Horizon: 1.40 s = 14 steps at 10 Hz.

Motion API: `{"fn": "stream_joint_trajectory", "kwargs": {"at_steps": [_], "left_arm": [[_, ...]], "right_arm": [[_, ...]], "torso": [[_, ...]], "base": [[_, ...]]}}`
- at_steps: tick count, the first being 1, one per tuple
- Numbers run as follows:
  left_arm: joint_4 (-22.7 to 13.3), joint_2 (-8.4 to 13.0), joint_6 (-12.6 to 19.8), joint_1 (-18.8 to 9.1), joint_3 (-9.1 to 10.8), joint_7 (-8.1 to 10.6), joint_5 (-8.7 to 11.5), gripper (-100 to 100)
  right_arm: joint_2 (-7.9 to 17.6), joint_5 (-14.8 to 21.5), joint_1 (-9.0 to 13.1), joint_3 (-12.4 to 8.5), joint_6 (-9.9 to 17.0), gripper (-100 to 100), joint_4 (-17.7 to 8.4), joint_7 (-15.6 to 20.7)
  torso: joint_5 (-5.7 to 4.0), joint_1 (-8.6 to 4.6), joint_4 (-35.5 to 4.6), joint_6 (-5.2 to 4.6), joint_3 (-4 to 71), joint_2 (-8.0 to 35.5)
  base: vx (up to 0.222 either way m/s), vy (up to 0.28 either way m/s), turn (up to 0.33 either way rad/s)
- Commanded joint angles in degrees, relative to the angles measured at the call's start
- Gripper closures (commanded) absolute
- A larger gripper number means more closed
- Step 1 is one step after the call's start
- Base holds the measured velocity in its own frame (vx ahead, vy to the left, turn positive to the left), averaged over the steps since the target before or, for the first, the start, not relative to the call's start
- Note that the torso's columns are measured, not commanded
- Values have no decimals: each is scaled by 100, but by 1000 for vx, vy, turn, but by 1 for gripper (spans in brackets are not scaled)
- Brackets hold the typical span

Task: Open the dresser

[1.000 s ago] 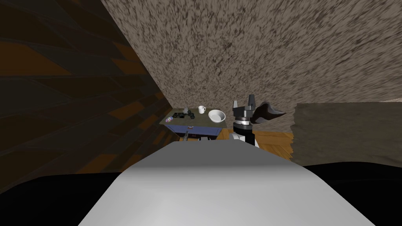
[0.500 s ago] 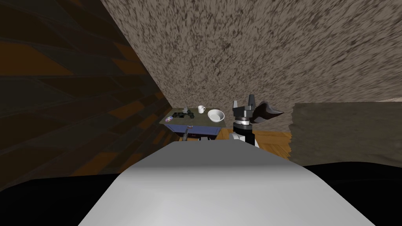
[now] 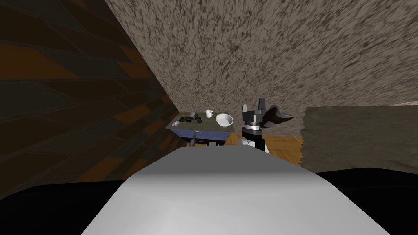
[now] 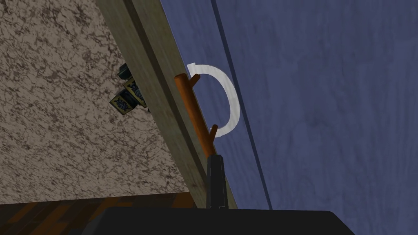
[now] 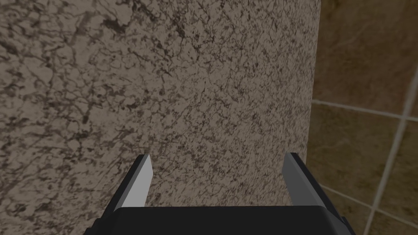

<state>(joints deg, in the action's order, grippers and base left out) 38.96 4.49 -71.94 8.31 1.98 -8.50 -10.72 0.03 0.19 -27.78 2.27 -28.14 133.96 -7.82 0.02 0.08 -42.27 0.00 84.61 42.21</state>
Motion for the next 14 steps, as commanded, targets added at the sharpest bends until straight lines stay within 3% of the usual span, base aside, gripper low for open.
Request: {"fn": "stream_joint_trajectory", "kwargs": {"at_steps": [1,3,4,5,7,14], "left_arm": [[-174,-28,-268,88,4,-55,-22,100],[-244,-67,-451,209,-3,-104,-49,100],[-136,-61,-354,225,-10,-82,-49,100],[-104,104,-323,201,-11,-68,-45,-100],[-5,232,-152,90,-12,-11,-26,-100],[249,195,474,-266,-16,177,49,-100]], "right_arm": [[0,0,0,0,0,0,0,0],[0,0,0,0,0,0,0,0],[0,0,0,0,0,0,0,0],[0,0,0,0,0,0,0,0],[-1,0,1,1,0,0,0,0],[-1,0,1,1,0,0,0,0]], "torso": [[-1,-4,0,1,-2,3],[-3,-10,-2,0,-5,8],[-3,-9,-3,0,-6,10],[-3,-12,-4,0,-9,14],[-4,-14,-4,0,-9,15],[-2,-6,-1,1,-2,3]], "base": [[26,25,6],[26,21,1],[1,7,-16],[-12,-7,0],[-36,-25,0],[-51,-30,0]]}}
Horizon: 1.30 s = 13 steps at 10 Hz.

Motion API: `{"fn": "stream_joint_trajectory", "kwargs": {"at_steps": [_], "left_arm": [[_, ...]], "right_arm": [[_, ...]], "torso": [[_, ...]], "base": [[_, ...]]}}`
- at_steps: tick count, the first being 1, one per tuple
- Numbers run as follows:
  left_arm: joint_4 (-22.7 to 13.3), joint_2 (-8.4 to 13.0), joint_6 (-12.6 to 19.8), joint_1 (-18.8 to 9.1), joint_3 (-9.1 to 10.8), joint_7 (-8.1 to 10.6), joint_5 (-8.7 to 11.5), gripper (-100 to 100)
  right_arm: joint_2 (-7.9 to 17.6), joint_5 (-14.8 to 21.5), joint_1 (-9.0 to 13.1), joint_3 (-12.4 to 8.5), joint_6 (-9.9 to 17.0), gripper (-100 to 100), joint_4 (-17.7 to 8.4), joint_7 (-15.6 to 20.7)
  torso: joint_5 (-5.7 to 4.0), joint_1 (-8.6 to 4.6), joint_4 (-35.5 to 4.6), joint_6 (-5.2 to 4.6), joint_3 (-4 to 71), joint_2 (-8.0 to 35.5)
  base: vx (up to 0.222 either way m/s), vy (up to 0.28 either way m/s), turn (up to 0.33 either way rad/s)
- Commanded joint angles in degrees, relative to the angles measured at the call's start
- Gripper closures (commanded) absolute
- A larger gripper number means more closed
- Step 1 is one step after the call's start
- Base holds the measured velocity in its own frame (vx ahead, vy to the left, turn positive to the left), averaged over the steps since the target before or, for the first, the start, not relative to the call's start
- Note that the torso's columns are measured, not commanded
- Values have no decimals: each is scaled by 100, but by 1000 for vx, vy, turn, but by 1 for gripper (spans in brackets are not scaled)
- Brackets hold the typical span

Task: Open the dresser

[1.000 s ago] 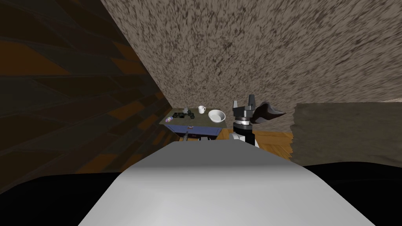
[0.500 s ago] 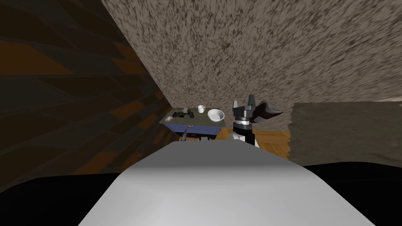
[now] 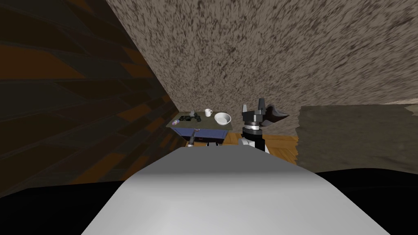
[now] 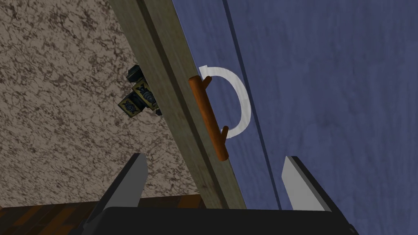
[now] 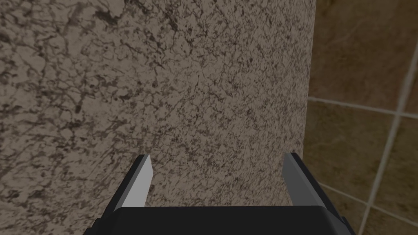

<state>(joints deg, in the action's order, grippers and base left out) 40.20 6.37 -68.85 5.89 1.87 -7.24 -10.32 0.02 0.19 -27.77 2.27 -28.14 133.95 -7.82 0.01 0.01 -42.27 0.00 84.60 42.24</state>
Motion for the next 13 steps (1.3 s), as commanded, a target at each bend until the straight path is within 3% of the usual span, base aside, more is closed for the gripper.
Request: {"fn": "stream_joint_trajectory", "kwargs": {"at_steps": [1,3,4,7,8,9,11,12,13], "left_arm": [[158,-3,273,-80,-7,82,23,-100],[208,-77,457,-173,-9,132,46,-100],[143,-38,358,-159,-3,117,44,-100],[233,36,723,-436,18,206,89,-100],[154,24,623,-419,20,180,86,-100],[170,-14,488,-257,5,152,60,100],[156,-30,484,-255,4,140,58,100],[156,-33,466,-246,3,134,56,-100],[204,3,647,-384,14,179,79,-100]], "right_arm": [[0,0,0,0,0,0,0,0],[0,0,0,0,0,0,0,0],[0,0,0,0,0,0,0,0],[0,0,0,0,0,0,0,0],[0,0,-1,0,0,0,0,0],[0,0,-1,0,0,0,0,0],[1,0,0,-1,0,0,0,0],[1,0,0,0,0,0,0,0],[0,0,0,0,0,0,0,0]], "torso": [[0,1,-1,0,-1,2],[-1,-3,-2,0,-4,7],[-1,-2,-1,0,-3,4],[-1,-4,1,-1,2,-3],[-1,-2,0,0,-1,1],[0,3,-1,0,-3,5],[3,9,-2,0,-5,8],[-1,-2,-2,-1,-4,5],[-3,-8,-1,-1,-2,3]], "base": [[-41,-24,1],[-41,-25,0],[-16,-11,-1],[-1,-24,-5],[3,-10,0],[3,17,7],[-3,23,4],[0,0,0],[2,-11,-4]]}}
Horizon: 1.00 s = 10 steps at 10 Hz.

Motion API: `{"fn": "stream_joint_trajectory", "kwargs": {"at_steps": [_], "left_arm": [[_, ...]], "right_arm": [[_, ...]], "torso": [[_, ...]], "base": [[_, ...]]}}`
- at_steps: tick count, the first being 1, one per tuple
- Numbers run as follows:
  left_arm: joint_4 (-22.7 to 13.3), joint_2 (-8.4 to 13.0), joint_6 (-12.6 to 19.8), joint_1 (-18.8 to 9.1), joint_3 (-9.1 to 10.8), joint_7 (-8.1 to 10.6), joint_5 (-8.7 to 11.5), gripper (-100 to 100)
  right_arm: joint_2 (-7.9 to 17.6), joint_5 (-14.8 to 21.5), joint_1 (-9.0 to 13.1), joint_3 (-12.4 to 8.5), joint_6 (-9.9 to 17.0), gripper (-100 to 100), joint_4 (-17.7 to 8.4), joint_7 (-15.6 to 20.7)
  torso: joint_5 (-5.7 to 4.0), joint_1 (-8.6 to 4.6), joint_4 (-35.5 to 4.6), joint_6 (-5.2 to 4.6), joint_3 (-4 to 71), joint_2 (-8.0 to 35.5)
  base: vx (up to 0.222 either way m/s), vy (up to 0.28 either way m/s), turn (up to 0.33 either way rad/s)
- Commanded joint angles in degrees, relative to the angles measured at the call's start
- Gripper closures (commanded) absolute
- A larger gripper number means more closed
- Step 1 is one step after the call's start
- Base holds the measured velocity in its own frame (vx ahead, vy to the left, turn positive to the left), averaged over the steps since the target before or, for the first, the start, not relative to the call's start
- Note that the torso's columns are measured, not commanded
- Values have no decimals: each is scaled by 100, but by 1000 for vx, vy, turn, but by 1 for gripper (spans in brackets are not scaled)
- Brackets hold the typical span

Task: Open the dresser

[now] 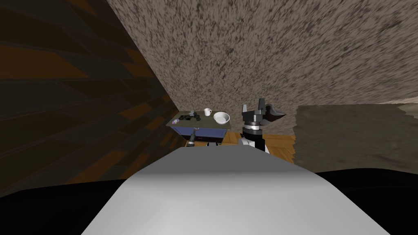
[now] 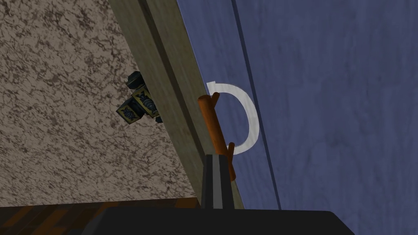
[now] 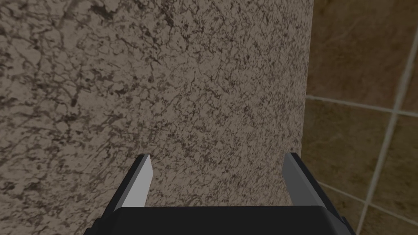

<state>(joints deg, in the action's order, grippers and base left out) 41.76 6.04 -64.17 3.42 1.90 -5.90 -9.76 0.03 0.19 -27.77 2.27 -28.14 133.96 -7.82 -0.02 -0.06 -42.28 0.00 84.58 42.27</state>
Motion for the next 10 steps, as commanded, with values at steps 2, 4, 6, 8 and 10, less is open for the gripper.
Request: {"fn": "stream_joint_trajectory", "kwargs": {"at_steps": [2,4,6,8,10], "left_arm": [[46,39,204,-136,0,54,19,-100],[28,16,148,-87,2,34,12,100],[71,49,303,-218,12,66,32,-100],[97,70,408,-301,18,90,45,-100],[121,59,393,-219,-9,102,30,-100]], "right_arm": [[-1,0,1,1,0,0,0,0],[0,0,0,0,0,0,0,0],[0,0,0,0,0,0,0,0],[0,0,0,0,0,0,0,0],[-1,0,1,1,0,0,0,0]], "torso": [[-2,5,-9,-15,9,-30],[6,21,4,-2,13,-23],[2,5,-1,0,-2,3],[-5,6,-15,-15,8,-24],[7,29,1,-30,37,-92]], "base": [[-16,-23,14],[7,15,-16],[-2,-8,3],[-19,-21,9],[-24,-18,7]]}}
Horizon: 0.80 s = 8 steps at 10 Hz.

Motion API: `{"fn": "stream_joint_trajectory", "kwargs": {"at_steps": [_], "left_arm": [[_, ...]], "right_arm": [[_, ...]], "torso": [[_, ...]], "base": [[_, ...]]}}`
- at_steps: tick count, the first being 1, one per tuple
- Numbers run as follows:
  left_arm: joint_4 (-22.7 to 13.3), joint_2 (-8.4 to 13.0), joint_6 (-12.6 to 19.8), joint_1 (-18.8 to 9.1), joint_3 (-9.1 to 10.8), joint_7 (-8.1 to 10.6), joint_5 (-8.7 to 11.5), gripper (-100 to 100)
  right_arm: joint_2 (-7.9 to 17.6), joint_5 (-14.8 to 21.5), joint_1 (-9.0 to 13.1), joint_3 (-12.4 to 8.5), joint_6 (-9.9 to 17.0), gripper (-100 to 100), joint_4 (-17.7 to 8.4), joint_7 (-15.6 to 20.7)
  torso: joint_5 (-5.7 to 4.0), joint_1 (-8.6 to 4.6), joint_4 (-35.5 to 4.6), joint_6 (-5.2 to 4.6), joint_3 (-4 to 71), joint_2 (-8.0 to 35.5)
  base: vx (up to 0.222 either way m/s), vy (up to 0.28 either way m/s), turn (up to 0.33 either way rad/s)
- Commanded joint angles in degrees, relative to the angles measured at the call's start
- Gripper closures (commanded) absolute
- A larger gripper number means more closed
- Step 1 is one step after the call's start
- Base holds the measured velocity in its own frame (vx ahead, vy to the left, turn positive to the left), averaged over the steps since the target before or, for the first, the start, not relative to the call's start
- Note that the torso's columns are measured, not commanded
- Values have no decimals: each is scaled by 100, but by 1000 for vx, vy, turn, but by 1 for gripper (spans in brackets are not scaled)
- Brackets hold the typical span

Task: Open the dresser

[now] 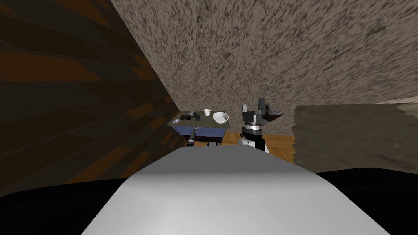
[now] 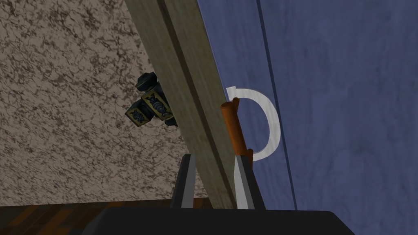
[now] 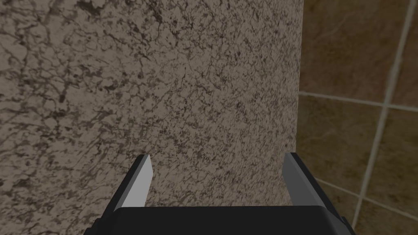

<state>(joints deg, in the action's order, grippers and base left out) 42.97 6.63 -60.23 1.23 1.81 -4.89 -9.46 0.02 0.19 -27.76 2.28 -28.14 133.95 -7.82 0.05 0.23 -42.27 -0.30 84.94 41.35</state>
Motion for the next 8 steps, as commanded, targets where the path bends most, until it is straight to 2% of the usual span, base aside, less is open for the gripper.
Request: {"fn": "stream_joint_trajectory", "kwargs": {"at_steps": [1,3,4,5,6,8], "left_arm": [[-76,-32,-195,83,15,-60,-11,100],[-94,-46,-265,138,11,-76,-20,100],[-113,-38,-192,134,8,-59,-18,100],[-121,-40,-220,139,5,-64,-20,-100],[-79,-11,-57,16,16,-24,2,-100],[-79,-11,-57,16,16,-24,2,-100]], "right_arm": [[1,0,-1,-1,0,0,0,0],[2,0,-3,-2,-1,0,1,0],[1,0,-2,-1,-1,0,1,0],[1,0,-1,-1,0,0,0,0],[1,0,-1,0,0,0,0,0],[0,0,0,0,0,0,0,0]], "torso": [[6,6,16,15,9,4],[-7,-11,-8,30,-23,75],[-19,-38,-26,26,-50,115],[-15,-40,-19,26,-55,117],[-10,-33,-10,28,-48,107],[-4,-14,-5,11,-21,48]], "base": [[23,27,-37],[36,34,2],[12,13,7],[0,0,0],[-7,-13,9],[-14,-13,4]]}}
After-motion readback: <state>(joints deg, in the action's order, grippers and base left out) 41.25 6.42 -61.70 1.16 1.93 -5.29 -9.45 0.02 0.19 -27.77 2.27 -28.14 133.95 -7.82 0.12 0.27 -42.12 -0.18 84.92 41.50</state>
